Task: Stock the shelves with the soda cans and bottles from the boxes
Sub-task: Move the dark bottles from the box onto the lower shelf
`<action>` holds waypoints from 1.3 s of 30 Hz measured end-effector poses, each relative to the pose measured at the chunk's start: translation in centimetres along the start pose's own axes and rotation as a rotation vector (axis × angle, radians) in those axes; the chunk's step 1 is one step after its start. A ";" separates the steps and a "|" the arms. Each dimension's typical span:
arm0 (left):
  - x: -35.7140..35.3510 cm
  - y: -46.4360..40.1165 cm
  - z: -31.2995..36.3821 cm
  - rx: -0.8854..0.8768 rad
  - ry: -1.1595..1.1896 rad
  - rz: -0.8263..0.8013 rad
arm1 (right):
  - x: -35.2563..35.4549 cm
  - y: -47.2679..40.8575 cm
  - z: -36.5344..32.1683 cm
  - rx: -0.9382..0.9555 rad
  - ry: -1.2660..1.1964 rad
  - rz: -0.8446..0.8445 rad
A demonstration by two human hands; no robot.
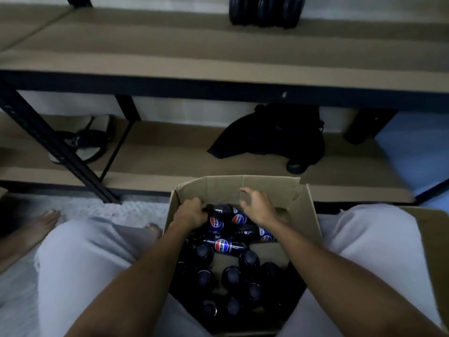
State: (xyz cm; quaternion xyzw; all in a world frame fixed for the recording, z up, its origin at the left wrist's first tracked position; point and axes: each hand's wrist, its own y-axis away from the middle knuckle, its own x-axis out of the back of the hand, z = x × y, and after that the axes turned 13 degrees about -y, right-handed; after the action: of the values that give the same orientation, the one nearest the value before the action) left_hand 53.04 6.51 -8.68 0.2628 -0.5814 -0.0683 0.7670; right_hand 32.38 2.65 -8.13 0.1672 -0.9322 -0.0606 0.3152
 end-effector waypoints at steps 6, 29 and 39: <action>-4.5 -2.9 -2.2 0.088 -0.095 -0.154 | -4.4 -3.6 2.1 -0.026 0.071 -0.180; -6.7 -5.1 -2.0 -0.001 -0.623 -0.081 | -8.1 -8.2 4.3 0.486 0.950 -0.483; -5.3 -5.3 2.2 -0.167 -0.037 0.101 | -2.2 -5.2 7.8 0.120 0.334 0.005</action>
State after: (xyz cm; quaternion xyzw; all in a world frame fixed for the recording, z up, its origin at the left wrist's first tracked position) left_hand 50.41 3.42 -15.34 0.1670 -0.6003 -0.0824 0.7778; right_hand 30.73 -1.36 -16.71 0.1913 -0.8692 0.0244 0.4553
